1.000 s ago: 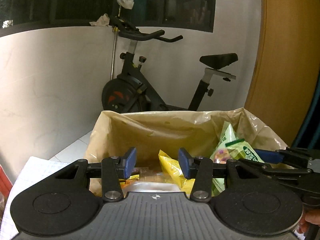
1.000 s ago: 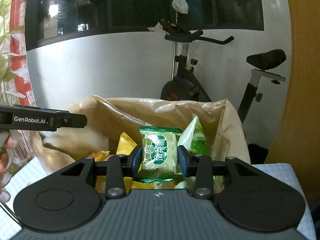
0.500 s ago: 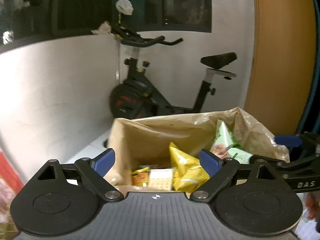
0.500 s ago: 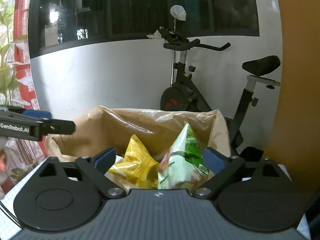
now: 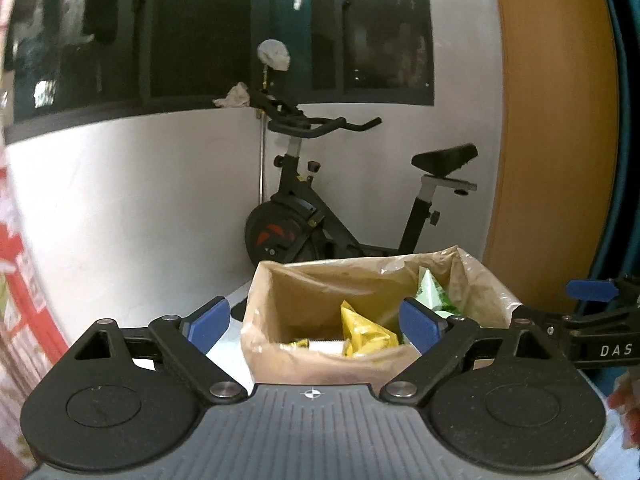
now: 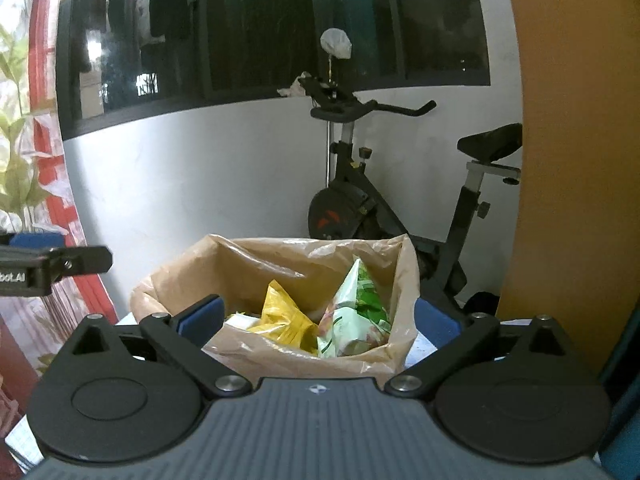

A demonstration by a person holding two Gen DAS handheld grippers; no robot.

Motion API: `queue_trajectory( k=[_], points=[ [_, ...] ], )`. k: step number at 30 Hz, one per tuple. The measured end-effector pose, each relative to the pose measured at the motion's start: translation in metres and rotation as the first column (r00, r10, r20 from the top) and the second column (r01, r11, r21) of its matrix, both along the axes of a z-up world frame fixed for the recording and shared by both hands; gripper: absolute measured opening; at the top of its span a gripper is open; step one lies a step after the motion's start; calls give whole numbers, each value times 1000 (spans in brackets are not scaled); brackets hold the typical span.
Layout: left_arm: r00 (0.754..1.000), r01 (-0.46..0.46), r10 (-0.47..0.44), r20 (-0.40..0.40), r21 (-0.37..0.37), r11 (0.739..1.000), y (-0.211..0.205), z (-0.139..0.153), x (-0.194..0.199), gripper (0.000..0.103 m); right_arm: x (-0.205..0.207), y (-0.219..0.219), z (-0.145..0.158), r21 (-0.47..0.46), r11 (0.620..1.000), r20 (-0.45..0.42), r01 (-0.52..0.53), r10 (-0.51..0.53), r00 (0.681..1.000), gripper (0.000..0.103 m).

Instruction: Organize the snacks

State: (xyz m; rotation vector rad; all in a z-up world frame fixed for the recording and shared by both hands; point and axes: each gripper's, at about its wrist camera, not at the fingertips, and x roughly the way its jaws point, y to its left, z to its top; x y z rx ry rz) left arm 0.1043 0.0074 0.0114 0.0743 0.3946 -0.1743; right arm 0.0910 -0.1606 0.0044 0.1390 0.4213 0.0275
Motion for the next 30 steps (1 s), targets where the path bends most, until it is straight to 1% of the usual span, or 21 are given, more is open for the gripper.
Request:
queue_trajectory(
  k=[2,4,5,6,9,14,18,30],
  points=[
    [1000,-27,26,-8,-21,999,5,1,-11,93,-10,2,3,7,1000,6,6,-6,1000,103],
    [998,-70,70,-2,-6,998,8,2,-19,93,-17,4,5,13,1000,7,5,-5,1000,103],
    [995,-104,104,8,10,995,7,2,-25,93,-21,5,6,14,1000,7,3,-3,1000,103],
    [993,-117,117,19,26,993,6,2,-30,93,-23,5,6,15,1000,7,3,-3,1000,103],
    [994,-109,107,30,60,992,2,5,-39,93,-28,9,7,9,1000,3,-3,3,1000,103],
    [995,-98,97,22,44,994,4,6,-43,93,-33,13,8,-11,1000,13,-1,1,1000,103],
    [994,-105,104,31,60,993,4,6,-44,93,-30,11,6,-12,1000,3,15,-14,1000,103],
    [994,-112,112,18,24,993,9,4,-45,93,-35,11,8,-16,1000,9,-1,1,1000,103]
  ],
)
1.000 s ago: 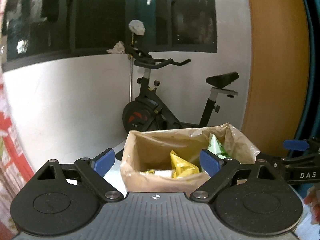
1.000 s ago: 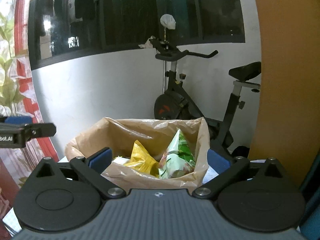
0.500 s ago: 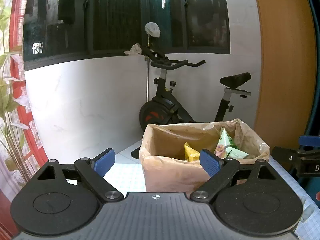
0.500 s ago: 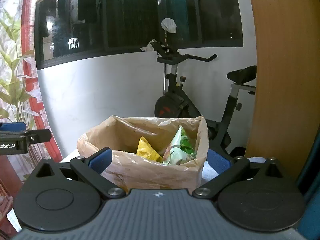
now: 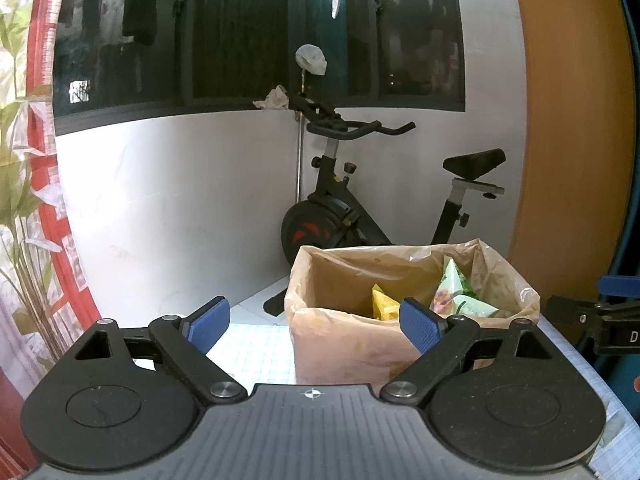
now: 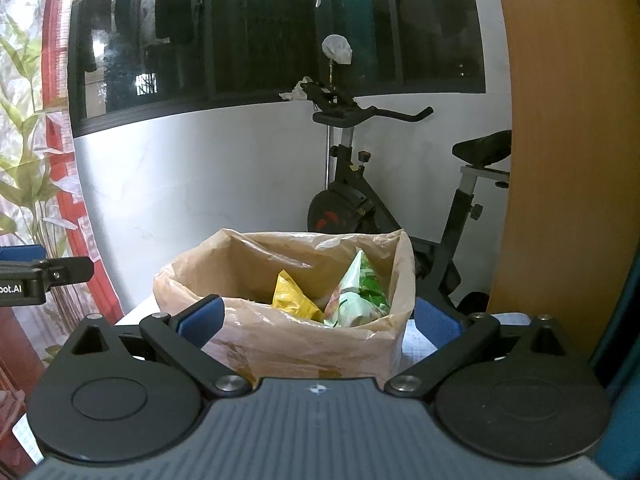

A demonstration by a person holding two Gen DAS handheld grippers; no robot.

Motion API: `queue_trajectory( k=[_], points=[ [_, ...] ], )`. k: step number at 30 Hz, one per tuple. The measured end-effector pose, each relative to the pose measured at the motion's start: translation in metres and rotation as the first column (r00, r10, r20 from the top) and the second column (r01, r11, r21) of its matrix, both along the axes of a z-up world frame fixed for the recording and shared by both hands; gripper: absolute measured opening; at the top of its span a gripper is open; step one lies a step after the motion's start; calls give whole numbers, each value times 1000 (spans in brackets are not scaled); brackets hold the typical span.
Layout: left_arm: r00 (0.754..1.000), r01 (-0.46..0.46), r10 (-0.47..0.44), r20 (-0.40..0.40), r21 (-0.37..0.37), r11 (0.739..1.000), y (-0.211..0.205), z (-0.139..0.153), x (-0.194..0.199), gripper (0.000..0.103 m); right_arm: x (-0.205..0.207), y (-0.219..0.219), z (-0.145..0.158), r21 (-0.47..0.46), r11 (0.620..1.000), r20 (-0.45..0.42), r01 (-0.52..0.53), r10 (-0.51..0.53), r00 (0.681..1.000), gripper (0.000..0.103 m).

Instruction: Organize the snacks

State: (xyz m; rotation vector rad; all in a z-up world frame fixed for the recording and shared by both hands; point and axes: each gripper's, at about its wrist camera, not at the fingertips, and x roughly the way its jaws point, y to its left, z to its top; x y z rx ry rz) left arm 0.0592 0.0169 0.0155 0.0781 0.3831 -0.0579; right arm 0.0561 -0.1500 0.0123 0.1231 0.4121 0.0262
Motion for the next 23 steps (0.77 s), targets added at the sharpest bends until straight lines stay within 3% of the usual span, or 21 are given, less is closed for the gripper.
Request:
queue_trajectory(
  k=[23],
  points=[
    [1000,8,-8,22,-36,999,3,3,-9,93,1,1,-1,-4,1000,3,-12,12,1000,103]
  ],
)
